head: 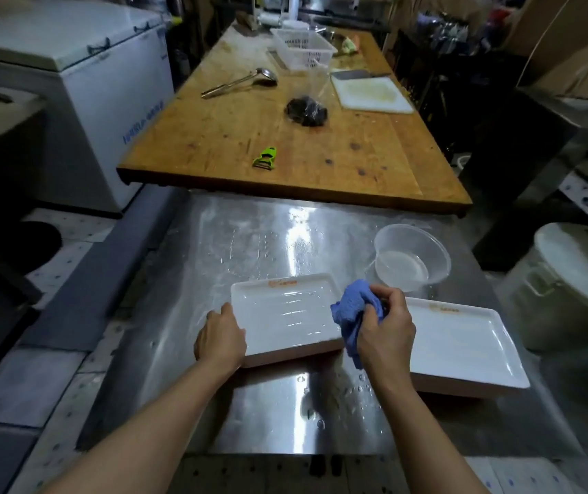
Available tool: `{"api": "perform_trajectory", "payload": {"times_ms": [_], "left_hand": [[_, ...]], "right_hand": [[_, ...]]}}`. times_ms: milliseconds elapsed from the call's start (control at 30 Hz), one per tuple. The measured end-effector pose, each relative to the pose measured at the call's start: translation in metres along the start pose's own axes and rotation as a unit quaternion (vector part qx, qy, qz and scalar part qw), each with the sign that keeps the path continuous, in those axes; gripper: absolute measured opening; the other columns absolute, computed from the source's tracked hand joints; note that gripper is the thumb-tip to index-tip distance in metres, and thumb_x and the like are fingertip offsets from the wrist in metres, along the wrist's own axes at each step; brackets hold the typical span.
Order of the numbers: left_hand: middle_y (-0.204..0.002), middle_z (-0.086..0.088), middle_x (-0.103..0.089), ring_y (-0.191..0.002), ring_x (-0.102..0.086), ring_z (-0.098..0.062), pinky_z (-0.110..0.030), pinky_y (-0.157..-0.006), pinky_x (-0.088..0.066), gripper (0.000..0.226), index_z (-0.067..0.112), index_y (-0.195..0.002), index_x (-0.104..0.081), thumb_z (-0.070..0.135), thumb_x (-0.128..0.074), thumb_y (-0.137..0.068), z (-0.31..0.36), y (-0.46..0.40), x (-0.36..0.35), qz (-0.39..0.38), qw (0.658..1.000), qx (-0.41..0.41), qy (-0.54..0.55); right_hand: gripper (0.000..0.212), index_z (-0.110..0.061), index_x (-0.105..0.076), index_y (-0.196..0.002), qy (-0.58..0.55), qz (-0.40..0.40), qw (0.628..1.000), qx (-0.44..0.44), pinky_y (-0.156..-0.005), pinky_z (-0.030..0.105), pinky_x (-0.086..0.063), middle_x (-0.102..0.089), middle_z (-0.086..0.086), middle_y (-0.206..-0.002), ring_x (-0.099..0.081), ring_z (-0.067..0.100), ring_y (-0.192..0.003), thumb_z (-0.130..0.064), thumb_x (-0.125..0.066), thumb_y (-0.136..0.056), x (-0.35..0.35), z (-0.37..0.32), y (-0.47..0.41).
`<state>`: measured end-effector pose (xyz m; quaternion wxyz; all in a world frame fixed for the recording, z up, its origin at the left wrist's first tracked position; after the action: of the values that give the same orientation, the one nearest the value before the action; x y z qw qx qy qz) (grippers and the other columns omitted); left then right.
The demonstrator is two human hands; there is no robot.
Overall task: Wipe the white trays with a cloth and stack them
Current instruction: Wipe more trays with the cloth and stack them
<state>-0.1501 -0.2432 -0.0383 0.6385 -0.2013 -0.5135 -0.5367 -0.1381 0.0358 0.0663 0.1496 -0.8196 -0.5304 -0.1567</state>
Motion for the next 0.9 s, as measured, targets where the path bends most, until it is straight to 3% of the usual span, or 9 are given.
{"api": "perform_trajectory", "payload": {"times_ms": [233, 367, 500, 600, 767, 900], "left_hand": [[-0.114, -0.015, -0.059, -0.102, -0.057, -0.034, -0.035, -0.075, -0.044, 0.033, 0.004, -0.115, -0.046, 0.004, -0.053, -0.083, 0.004, -0.003, 0.013, 0.032, 0.999, 0.01, 0.03], [-0.102, -0.007, -0.058, -0.091, -0.057, -0.028, -0.03, -0.068, -0.04, 0.028, 0.009, -0.105, -0.044, 0.008, -0.056, -0.08, -0.001, -0.013, 0.016, 0.02, 0.991, 0.022, 0.127], [-0.089, -0.002, -0.052, -0.078, -0.053, -0.021, -0.036, -0.066, -0.048, 0.022, 0.01, -0.101, -0.036, 0.005, -0.046, -0.082, -0.003, -0.018, 0.005, -0.016, 0.962, 0.048, 0.267], [-0.094, -0.003, -0.054, -0.086, -0.056, -0.023, -0.045, -0.076, -0.054, 0.03, 0.013, -0.104, -0.038, -0.002, -0.04, -0.078, -0.009, -0.016, -0.006, -0.041, 0.937, 0.092, 0.334], [-0.107, -0.006, -0.059, -0.094, -0.059, -0.027, -0.036, -0.07, -0.05, 0.045, 0.016, -0.113, -0.046, -0.008, -0.039, -0.075, -0.005, -0.014, -0.004, -0.034, 0.932, 0.071, 0.355], [-0.11, -0.01, -0.064, -0.097, -0.062, -0.031, -0.042, -0.076, -0.053, 0.053, 0.012, -0.121, -0.053, -0.009, -0.04, -0.074, 0.01, -0.012, 0.006, -0.026, 0.934, 0.031, 0.355]], "right_hand": [[0.024, -0.015, -0.056, -0.108, -0.002, 0.008, 1.0, -0.007, -0.081, 0.024, -0.044, -0.06, -0.002, -0.097, -0.058, 0.014, -0.09, 0.0, -0.049, -0.091, -0.003, 0.003, -0.003], [0.024, -0.017, -0.056, -0.108, -0.005, 0.014, 1.0, -0.01, -0.08, 0.023, -0.042, -0.059, -0.003, -0.097, -0.057, 0.013, -0.09, -0.001, -0.05, -0.091, 0.0, 0.004, -0.006], [0.024, -0.015, -0.056, -0.109, -0.011, 0.018, 1.0, -0.01, -0.082, 0.025, -0.043, -0.059, -0.002, -0.098, -0.056, 0.014, -0.091, -0.001, -0.05, -0.091, 0.0, 0.002, -0.007], [0.024, -0.013, -0.056, -0.108, -0.016, 0.02, 1.0, -0.009, -0.081, 0.024, -0.043, -0.06, 0.0, -0.097, -0.056, 0.015, -0.089, 0.001, -0.049, -0.09, 0.001, 0.002, -0.008], [0.023, -0.014, -0.056, -0.104, -0.02, 0.043, 0.999, -0.007, -0.071, 0.011, -0.037, -0.059, 0.0, -0.095, -0.056, 0.015, -0.086, 0.001, -0.048, -0.09, 0.016, 0.004, -0.013], [0.024, -0.014, -0.057, -0.105, -0.029, 0.068, 0.997, -0.014, -0.079, 0.026, -0.045, -0.06, 0.0, -0.097, -0.057, 0.017, -0.089, 0.001, -0.047, -0.089, 0.031, 0.003, -0.018]]}}
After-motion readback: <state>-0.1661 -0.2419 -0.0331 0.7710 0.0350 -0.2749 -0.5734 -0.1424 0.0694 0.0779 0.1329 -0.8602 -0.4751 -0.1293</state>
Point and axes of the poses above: each hand's wrist, its own y-axis away from the middle knuckle, its own x-axis out of the back of the hand, z = x × y, the point moved 10 cm from there along -y, towards the middle knuckle
